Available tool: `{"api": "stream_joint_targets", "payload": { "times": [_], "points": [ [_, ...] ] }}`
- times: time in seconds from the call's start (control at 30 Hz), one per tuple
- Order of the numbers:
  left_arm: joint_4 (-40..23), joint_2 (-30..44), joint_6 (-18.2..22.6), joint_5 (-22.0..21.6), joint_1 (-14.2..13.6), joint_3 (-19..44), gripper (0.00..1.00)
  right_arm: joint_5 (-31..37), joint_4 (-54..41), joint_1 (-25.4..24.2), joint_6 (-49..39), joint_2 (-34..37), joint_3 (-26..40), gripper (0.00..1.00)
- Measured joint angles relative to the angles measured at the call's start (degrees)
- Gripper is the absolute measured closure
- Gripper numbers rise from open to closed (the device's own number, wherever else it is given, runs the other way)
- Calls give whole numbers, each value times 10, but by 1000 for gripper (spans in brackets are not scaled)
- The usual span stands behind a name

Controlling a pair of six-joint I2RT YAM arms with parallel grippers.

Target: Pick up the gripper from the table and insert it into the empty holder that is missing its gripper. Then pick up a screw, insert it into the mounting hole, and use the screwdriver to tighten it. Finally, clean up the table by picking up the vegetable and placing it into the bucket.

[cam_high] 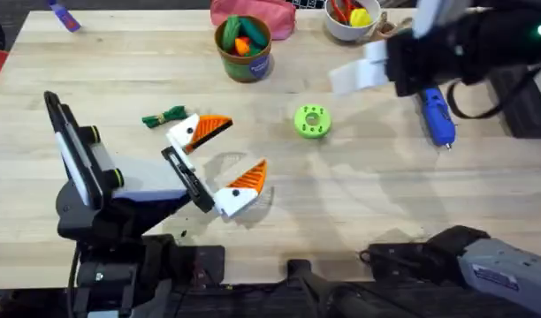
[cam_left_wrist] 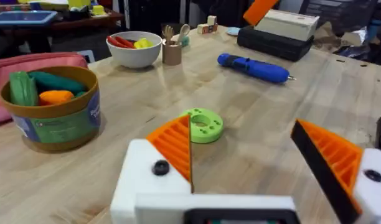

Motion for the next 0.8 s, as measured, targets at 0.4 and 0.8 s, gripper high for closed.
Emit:
{"api": "stream_joint_targets", "payload": {
  "times": [0.4,0.8],
  "points": [
    [0,0,0,0,0,0,14,0,35,-279,26,-76,-130,9],
    [0,0,0,0,0,0,13,0,62,-347,-5,-56,-130,8]
  ]
}}
